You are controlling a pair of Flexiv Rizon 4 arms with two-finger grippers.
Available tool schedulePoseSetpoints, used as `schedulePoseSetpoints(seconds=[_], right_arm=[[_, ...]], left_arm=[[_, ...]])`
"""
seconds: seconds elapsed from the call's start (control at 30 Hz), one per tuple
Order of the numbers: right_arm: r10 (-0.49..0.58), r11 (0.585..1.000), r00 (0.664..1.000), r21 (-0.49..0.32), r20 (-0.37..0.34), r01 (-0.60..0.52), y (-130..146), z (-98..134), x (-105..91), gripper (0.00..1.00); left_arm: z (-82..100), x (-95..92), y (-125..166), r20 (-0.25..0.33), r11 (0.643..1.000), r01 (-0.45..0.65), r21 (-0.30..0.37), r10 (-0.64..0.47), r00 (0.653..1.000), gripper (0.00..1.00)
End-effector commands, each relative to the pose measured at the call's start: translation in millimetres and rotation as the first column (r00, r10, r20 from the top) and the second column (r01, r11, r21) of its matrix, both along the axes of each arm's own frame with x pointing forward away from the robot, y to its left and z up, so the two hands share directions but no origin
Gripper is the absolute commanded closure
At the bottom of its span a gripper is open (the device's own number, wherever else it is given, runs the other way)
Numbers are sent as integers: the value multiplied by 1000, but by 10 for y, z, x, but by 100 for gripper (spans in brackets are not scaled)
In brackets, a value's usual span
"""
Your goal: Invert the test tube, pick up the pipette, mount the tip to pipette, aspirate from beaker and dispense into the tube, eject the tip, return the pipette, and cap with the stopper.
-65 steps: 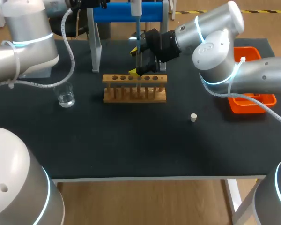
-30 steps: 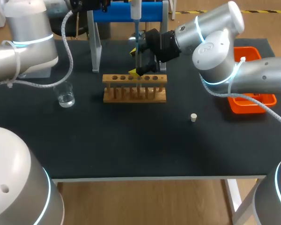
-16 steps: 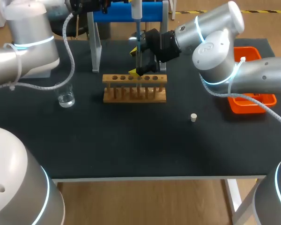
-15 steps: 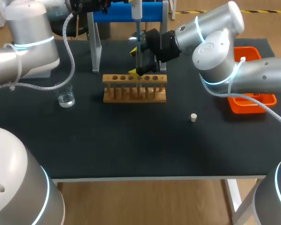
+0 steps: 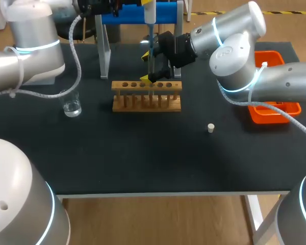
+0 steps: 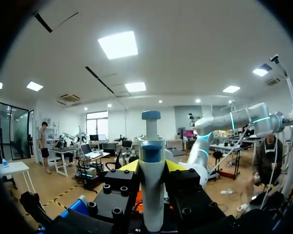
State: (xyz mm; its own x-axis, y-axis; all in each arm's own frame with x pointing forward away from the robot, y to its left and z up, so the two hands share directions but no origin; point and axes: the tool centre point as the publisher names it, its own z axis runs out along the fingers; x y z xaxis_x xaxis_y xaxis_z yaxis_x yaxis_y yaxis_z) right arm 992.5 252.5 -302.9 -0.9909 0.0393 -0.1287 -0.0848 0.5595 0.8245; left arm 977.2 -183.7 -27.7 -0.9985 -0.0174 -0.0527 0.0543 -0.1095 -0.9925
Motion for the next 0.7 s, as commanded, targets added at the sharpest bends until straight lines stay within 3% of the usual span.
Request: schedulePoseSetpoints(seconds=[0.03,0.7], right_arm=[[2,1000,1000,-3,-2,-2,0,6,9,0],[2,1000,1000,-3,-2,-2,0,6,9,0]], left_arm=[[-6,-13,14,-1,1000,-2,-1,2,1000,100],[-80,-27,-55,17,999,-6,31,5,1000,100]])
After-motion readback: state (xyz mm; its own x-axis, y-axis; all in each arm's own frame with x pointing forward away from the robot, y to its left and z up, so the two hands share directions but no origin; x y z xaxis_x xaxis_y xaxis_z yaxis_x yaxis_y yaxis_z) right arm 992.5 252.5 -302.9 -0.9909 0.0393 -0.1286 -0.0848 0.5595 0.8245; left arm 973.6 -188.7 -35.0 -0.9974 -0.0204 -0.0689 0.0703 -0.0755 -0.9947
